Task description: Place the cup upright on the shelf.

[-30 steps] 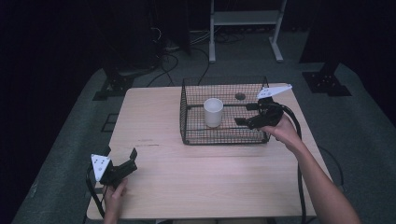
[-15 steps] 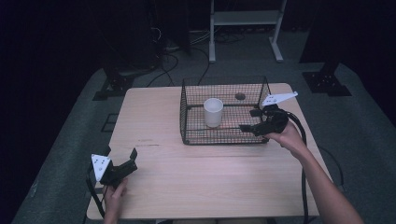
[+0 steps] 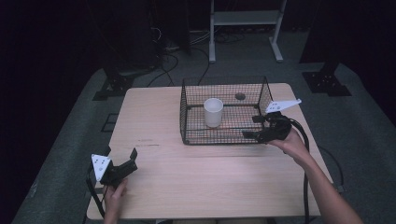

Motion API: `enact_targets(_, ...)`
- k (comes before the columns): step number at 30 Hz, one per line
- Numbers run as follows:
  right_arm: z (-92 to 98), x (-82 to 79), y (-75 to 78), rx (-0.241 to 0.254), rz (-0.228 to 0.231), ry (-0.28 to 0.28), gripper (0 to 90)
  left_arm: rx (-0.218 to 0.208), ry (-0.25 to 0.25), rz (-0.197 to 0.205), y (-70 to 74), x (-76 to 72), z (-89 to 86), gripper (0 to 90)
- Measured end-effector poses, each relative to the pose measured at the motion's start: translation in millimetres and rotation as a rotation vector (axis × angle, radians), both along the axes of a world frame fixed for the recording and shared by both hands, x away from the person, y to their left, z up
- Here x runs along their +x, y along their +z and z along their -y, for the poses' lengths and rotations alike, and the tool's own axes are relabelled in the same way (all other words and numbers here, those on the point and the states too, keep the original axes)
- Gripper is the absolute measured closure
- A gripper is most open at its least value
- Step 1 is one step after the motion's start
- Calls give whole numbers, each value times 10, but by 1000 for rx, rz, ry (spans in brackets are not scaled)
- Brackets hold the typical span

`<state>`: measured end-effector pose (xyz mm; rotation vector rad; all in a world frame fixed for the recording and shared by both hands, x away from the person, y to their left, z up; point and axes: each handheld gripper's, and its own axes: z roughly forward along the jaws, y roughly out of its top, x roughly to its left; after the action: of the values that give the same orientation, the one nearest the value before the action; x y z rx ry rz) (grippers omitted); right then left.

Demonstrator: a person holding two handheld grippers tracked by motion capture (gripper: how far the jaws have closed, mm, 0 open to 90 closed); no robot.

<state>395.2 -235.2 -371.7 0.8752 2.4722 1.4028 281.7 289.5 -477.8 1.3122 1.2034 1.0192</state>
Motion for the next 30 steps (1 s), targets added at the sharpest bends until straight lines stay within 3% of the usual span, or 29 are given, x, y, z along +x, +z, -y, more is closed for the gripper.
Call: enact_targets(30, 205, -322, -161, 18, -11, 2, 134, 2, 1, -2, 0, -1, 0, 0)
